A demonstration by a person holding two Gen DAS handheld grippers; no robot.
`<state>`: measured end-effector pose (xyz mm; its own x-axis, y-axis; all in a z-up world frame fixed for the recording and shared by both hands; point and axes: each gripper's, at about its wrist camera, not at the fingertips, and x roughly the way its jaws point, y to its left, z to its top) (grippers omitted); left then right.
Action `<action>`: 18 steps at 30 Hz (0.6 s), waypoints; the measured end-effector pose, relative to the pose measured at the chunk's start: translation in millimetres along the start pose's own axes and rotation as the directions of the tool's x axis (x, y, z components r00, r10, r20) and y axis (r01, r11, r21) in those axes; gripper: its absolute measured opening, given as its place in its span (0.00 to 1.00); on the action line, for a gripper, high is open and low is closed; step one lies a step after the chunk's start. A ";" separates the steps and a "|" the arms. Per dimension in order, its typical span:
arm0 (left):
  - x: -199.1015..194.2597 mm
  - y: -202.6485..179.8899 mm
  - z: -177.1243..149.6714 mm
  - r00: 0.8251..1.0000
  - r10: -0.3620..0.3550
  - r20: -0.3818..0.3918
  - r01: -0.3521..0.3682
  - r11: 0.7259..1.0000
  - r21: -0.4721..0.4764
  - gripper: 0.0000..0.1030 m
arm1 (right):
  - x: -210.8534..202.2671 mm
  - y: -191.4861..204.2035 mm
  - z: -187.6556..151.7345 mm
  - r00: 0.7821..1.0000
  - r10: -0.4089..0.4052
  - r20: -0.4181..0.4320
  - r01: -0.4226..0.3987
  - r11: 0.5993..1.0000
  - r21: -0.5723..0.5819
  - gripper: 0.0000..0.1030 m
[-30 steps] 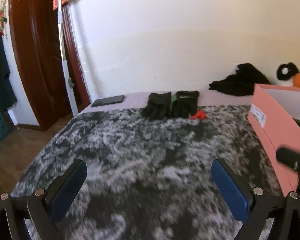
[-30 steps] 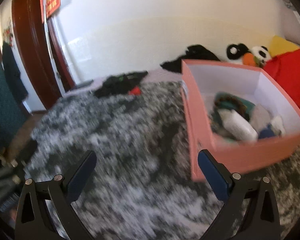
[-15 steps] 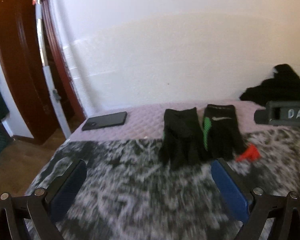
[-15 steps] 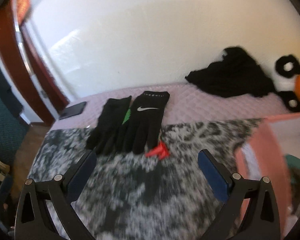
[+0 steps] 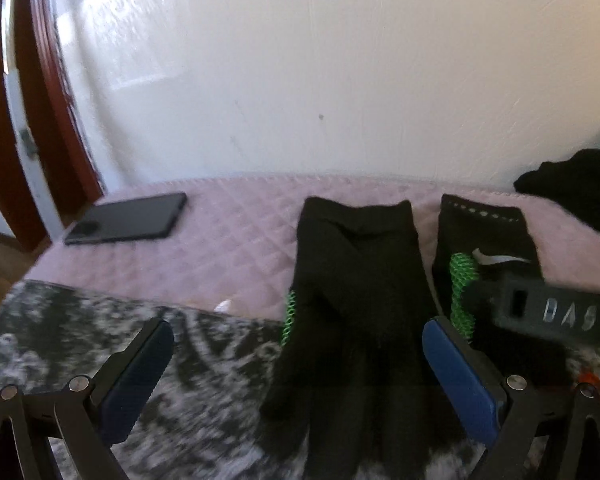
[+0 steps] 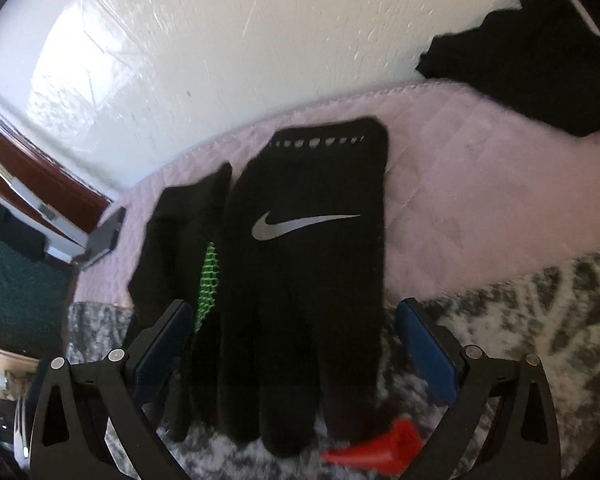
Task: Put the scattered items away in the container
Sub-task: 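Move both tools to the black gloves and grasp one glove each, then carry both gloves over the pink box and open both tools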
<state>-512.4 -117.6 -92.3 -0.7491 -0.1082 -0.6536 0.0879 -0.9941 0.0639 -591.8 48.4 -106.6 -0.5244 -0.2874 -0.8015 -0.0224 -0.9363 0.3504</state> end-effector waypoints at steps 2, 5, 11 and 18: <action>14.8 -1.9 0.5 0.999 -0.021 -0.026 0.021 1.000 -0.002 1.00 | 2.5 2.3 2.3 1.000 0.011 0.014 -0.010 0.999 -0.037 0.20; 37.8 -4.0 -0.2 0.995 -0.045 -0.085 0.045 0.999 -0.010 1.00 | -14.5 -10.3 5.2 0.995 0.029 0.094 -0.030 1.000 0.008 0.20; 57.1 -1.3 -5.3 0.972 -0.136 -0.190 0.128 0.990 -0.054 0.42 | -55.0 -24.2 2.9 0.982 0.062 0.180 -0.070 0.997 0.038 0.20; -32.5 4.6 -28.6 0.975 -0.189 -0.115 0.182 0.981 -0.071 0.12 | -110.8 -24.7 -22.9 0.970 0.112 0.215 -0.125 0.991 0.049 0.20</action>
<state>-468.9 -118.4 -92.3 -0.6720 0.0833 -0.7359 -0.0030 -0.9939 -0.1098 -513.7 98.7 -37.5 -0.6944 -0.3404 -0.6340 0.0017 -0.8818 0.4716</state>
